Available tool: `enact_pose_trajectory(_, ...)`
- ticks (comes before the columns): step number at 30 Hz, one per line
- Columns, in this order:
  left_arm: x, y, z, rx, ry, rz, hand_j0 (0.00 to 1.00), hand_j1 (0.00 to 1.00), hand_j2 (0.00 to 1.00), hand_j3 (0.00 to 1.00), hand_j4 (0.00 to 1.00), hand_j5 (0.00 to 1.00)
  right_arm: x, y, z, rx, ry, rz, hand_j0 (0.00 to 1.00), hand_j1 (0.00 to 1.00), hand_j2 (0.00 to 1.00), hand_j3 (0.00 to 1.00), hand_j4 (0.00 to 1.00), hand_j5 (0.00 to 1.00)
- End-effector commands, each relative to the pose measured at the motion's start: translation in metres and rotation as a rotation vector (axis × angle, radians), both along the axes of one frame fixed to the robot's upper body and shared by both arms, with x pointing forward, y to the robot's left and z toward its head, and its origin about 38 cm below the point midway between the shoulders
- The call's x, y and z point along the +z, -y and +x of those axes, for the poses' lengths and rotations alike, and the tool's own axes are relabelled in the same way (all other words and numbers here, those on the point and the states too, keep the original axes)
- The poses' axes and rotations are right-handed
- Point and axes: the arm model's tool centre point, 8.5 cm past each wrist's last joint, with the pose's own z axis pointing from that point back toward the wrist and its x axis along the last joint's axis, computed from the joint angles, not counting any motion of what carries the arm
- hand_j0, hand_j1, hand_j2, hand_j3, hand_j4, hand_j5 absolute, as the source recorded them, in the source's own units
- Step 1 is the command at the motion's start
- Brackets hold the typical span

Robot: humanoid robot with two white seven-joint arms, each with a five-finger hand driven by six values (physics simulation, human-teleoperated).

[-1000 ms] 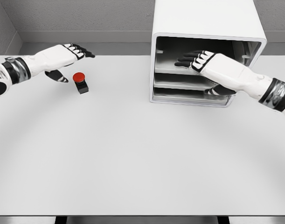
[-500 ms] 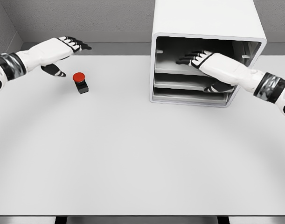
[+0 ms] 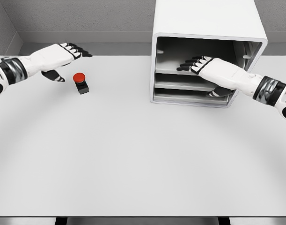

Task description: Slide open multi-storey tabletop storage cabinets and put open load switch and slide close multi-storey tabletop storage cabinets

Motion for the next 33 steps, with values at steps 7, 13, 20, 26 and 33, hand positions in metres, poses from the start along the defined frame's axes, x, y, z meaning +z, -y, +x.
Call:
enact_pose_trajectory(7,-0.018,0.01,-0.005,-0.031,-0.04,0.026,1.0,1.0,1.0,1.0,1.0,1.0,-0.004,-0.001,-0.004,0.004,-0.005,-0.008,1.0,1.0,1.0,1.0,1.0,1.0)
enact_pose_trajectory(13,-0.018,0.012,-0.005,-0.035,-0.041,0.019,0.89,0.89,0.89,0.89,0.89,0.89,-0.004,-0.001,-0.013,0.015,0.002,-0.013,1.0,1.0,1.0,1.0,1.0,1.0)
enact_pose_trajectory(20,-0.023,0.01,-0.007,-0.036,-0.055,0.039,0.86,0.86,0.86,0.86,0.86,0.86,0.001,0.004,-0.022,0.017,0.019,-0.012,1.0,1.0,1.0,1.0,1.0,1.0)
enact_pose_trajectory(26,-0.028,0.014,-0.009,-0.051,-0.068,0.053,0.86,0.86,0.86,0.86,0.86,0.86,0.008,0.011,-0.034,0.014,0.047,-0.018,1.0,1.0,1.0,1.0,1.0,1.0)
enact_pose_trajectory(33,-0.024,0.011,-0.006,-0.042,-0.062,0.054,0.78,0.78,0.78,0.78,0.78,0.78,0.015,0.018,-0.048,0.009,0.076,-0.015,1.0,1.0,1.0,1.0,1.0,1.0)
